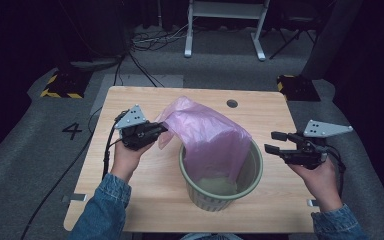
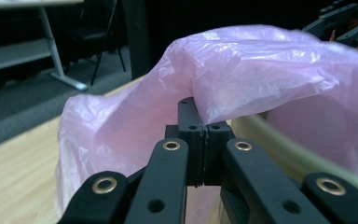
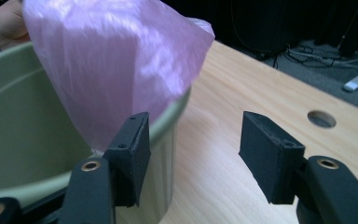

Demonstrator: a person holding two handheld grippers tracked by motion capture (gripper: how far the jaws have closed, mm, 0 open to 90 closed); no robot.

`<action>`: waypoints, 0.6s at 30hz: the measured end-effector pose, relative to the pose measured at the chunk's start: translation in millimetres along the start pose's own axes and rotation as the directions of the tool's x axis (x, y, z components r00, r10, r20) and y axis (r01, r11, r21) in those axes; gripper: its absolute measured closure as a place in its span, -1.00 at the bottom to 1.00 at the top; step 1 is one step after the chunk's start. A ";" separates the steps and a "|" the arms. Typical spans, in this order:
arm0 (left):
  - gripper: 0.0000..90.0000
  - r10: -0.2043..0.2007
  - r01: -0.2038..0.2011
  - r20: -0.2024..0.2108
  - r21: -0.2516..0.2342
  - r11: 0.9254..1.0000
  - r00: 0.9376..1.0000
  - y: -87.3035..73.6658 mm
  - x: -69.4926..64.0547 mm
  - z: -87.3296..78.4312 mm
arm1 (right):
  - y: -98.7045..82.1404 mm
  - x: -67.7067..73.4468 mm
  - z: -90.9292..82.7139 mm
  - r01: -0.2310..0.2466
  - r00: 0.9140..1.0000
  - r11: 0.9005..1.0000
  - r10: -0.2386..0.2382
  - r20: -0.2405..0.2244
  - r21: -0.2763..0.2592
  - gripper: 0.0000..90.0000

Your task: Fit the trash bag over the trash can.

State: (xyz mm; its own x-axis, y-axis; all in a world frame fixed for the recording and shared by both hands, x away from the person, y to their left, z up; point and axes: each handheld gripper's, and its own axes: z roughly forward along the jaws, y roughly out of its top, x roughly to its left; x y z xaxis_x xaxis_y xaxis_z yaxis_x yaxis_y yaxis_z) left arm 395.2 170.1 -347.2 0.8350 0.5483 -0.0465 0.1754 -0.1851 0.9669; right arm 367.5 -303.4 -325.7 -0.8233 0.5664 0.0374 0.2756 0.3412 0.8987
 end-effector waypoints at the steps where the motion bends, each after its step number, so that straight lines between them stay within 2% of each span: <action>1: 0.98 0.004 -0.004 0.006 -0.005 1.000 1.000 2.7 -1.1 -0.1 | 4.0 1.6 -0.2 0.007 1.000 1.000 -0.007 -0.003 -0.004 -0.04; 9: 0.98 0.045 -0.041 0.070 -0.058 0.997 0.997 23.6 -15.6 3.1 | 35.1 16.3 3.8 0.065 0.998 0.998 -0.066 -0.024 -0.013 -0.04; 13: 0.98 0.069 -0.059 0.116 -0.091 0.994 0.991 33.5 -27.5 5.6 | 45.8 21.9 10.4 0.074 0.996 0.997 -0.075 -0.049 -0.016 -0.04; 18: 0.98 0.117 -0.099 0.163 -0.117 0.988 0.980 44.2 -45.0 7.2 | 54.9 31.0 18.7 0.083 0.993 0.996 -0.084 -0.081 -0.018 -0.02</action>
State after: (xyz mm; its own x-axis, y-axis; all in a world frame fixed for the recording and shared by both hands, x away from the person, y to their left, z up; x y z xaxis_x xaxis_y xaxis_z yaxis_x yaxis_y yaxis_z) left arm 369.1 131.4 -304.2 0.9237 0.3822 0.0267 0.0299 -0.1415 0.9895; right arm 366.4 -253.1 -283.4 -0.8812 0.4727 -0.0029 0.1975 0.3738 0.9062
